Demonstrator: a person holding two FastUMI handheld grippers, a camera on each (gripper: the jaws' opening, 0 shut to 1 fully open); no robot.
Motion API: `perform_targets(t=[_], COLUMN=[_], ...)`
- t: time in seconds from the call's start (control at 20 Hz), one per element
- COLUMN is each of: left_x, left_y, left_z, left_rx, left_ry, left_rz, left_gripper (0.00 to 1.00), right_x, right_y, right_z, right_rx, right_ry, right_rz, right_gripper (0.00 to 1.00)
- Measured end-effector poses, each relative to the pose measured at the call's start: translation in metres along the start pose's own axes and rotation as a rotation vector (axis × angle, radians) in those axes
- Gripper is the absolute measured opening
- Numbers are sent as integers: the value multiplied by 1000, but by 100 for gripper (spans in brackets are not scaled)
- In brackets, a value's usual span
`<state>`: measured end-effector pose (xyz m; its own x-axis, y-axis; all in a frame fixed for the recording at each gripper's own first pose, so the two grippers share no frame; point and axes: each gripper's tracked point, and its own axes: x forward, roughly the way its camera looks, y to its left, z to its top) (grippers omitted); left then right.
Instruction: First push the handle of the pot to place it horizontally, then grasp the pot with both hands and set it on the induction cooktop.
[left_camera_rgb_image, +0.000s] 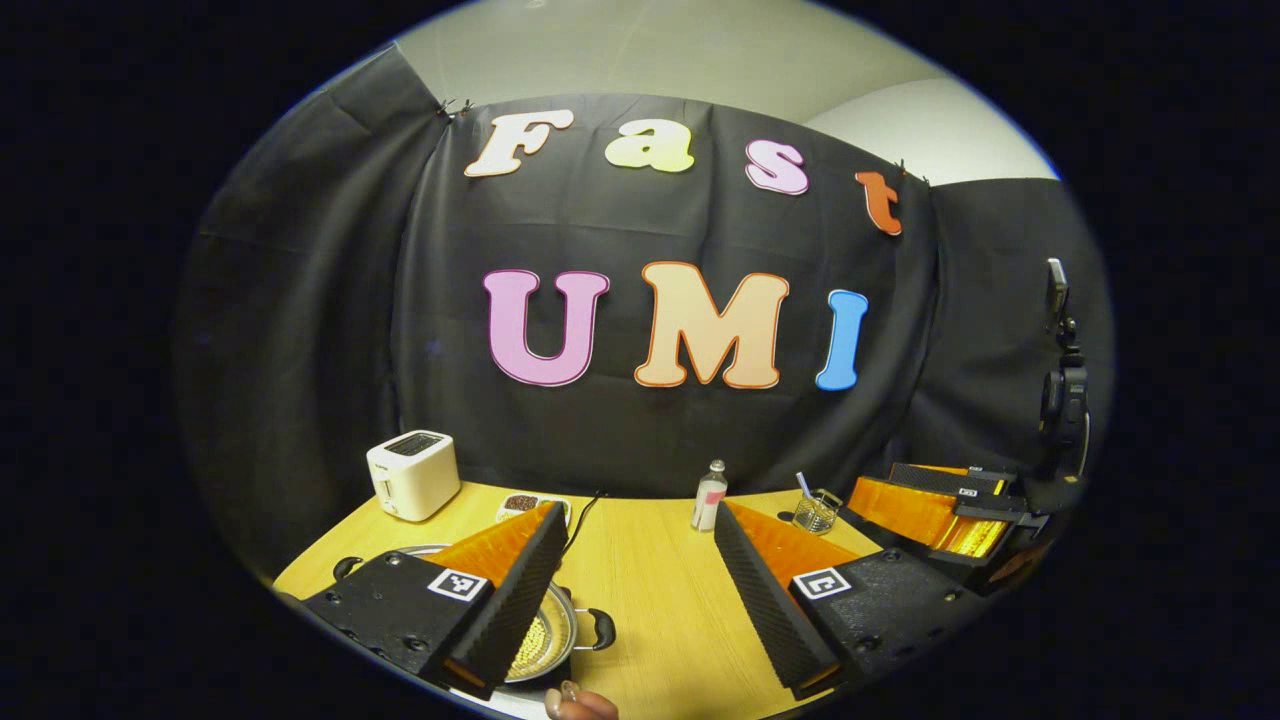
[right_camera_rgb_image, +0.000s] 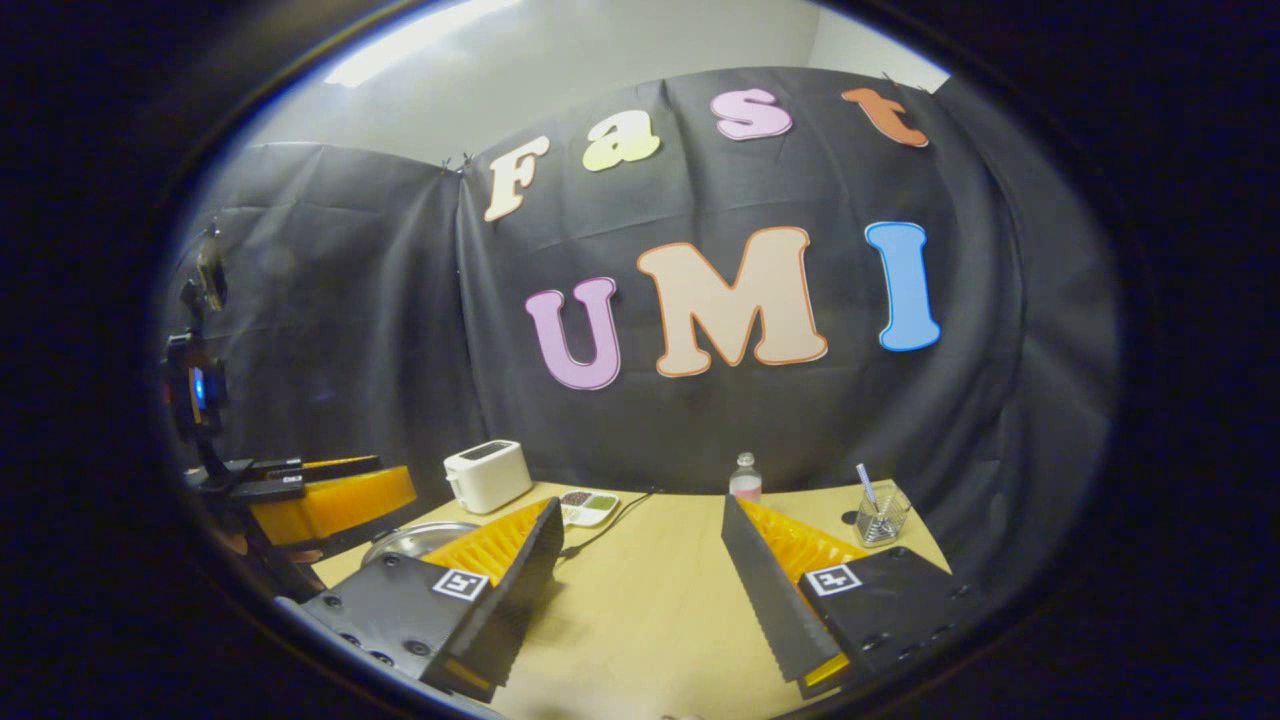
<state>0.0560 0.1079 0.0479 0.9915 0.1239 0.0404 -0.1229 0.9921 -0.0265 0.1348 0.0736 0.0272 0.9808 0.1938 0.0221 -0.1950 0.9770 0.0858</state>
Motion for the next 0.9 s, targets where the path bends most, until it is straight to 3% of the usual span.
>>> perform_targets(t=[0.1, 0.15, 0.2, 0.4, 0.65, 0.8, 0.9], left_x=[-3, -4, -7, -9, -8, -5, -2], left_y=[-5, -6, -8, -8, -11, -14, -16], left_z=[1, 2, 2, 0, -1, 2, -1], left_rx=[-10, -23, -34, -39, -11, -36, -33], left_ry=[1, -3, -5, 0, 23, 16, 29], left_rz=[11, 18, 24, 45, -14, -55, -86], left_gripper=[97, 97, 96, 96, 94, 99, 97], right_x=[-3, -5, -6, -7, -15, -20, -22], right_y=[-4, -5, -6, -7, -10, -10, -13], right_z=[-3, -4, -5, -5, -1, 7, 6], right_rx=[-3, -9, -13, 4, 16, 4, 4], right_ry=[9, 14, 17, 24, 12, -28, -33], right_rz=[7, 12, 18, 23, -42, -79, -112], right_gripper=[94, 99, 94, 94, 93, 94, 98])
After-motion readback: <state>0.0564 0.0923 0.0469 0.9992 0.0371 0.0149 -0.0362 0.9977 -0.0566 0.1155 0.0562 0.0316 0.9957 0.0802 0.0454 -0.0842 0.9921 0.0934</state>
